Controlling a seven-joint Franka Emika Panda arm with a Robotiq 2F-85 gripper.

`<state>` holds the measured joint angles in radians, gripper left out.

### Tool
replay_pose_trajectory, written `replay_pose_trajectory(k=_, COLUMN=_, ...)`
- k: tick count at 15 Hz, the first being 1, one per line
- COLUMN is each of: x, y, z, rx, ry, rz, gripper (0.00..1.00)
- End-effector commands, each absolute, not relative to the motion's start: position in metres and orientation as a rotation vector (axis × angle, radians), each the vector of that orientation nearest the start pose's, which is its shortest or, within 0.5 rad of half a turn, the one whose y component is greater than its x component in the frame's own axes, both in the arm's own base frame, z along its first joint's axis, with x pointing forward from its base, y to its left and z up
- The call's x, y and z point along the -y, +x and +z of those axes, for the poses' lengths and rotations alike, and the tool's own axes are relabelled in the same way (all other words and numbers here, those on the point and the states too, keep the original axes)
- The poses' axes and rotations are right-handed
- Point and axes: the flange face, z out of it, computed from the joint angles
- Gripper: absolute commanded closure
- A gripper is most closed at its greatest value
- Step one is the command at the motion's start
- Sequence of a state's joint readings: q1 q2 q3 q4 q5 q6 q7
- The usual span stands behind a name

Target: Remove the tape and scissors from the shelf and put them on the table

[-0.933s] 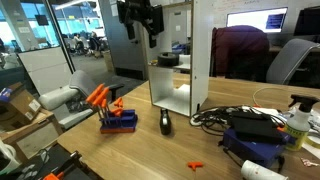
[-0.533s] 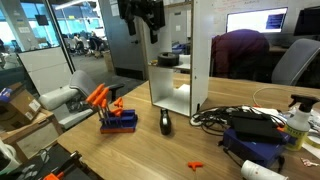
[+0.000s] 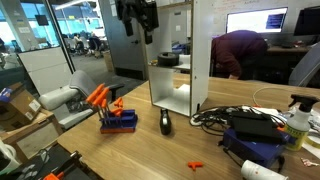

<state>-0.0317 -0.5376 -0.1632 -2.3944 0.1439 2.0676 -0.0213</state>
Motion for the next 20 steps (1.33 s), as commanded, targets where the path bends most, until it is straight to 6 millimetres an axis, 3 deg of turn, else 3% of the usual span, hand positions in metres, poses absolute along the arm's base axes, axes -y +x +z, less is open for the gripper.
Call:
replay_pose_trajectory(k=1, x=0.049, y=0.402, z=0.543, rx=-0.497, ry=-2.891, rz=-0.311, gripper=0.00)
replay_pose_trajectory(k=7, x=-0.014, y=0.421, z=0.544, rx=-0.755, ry=-2.920, rz=-0.228, gripper=0.00)
replay_pose_trajectory(k=9, x=-0.032, y=0.438, z=0.539, rx=-0.812, ry=-2.908, rz=-0.208, gripper=0.00)
replay_pose_trajectory(k=15, x=-0.074, y=0.514, z=0.537, rx=-0.929, ry=-2.806, rz=-0.389, gripper=0.00)
replay_pose_trajectory(k=20, x=-0.076, y=0.573, z=0.534, rx=-1.122, ry=-2.754, rz=-0.422, gripper=0.00)
